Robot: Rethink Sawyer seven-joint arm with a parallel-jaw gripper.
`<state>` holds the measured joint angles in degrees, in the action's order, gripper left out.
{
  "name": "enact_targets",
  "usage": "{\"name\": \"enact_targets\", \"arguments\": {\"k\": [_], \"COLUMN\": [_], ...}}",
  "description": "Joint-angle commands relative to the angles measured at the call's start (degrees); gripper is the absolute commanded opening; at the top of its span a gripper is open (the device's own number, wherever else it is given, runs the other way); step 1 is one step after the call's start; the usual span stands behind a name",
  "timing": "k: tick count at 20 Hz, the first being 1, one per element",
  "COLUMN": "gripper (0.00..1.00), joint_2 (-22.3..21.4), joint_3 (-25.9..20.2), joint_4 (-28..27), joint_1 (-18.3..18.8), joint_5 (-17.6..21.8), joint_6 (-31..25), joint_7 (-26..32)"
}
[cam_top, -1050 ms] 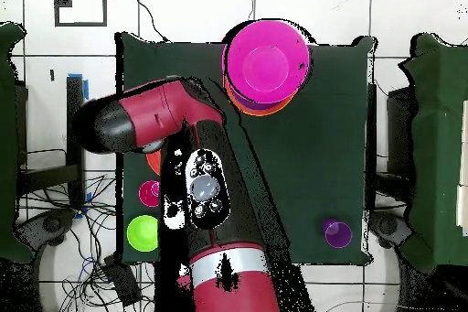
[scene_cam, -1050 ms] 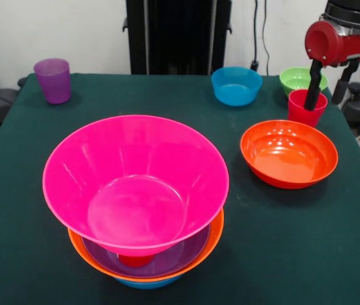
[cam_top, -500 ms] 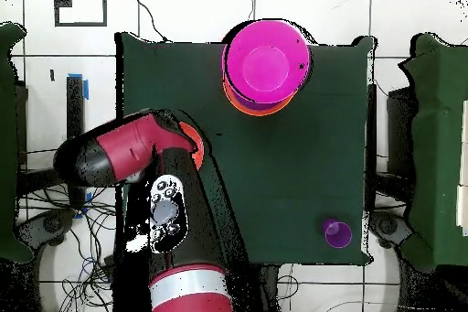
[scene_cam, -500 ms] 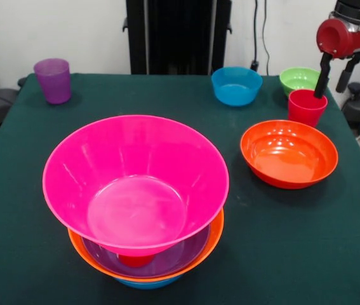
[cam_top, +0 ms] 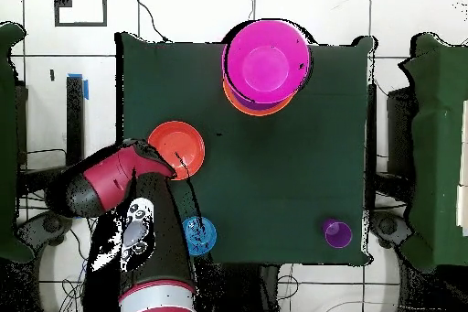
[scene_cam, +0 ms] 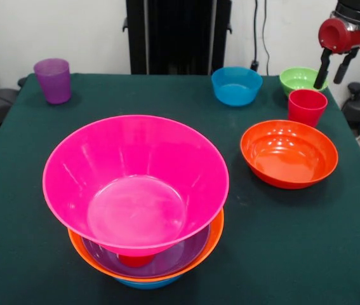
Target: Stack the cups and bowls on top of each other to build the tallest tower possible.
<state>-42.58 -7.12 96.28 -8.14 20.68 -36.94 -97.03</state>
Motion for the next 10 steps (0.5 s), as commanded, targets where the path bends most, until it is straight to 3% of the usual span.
{"name": "enact_targets", "arguments": {"k": [1, 6, 10], "gripper": [1.0, 1.0, 1.0], "joint_2": [1.9, 1.8, 3.2], "joint_3": [0.5, -0.3, 1.4], "joint_4": [6.0, 9.2, 8.8], "joint_1": [0.1, 1.4, -0.3], "joint_5": [0.5, 1.2, 1.3], "joint_6": [5.3, 9.4, 10.8], "joint_7": [-9.1, -8.1, -10.1]}}
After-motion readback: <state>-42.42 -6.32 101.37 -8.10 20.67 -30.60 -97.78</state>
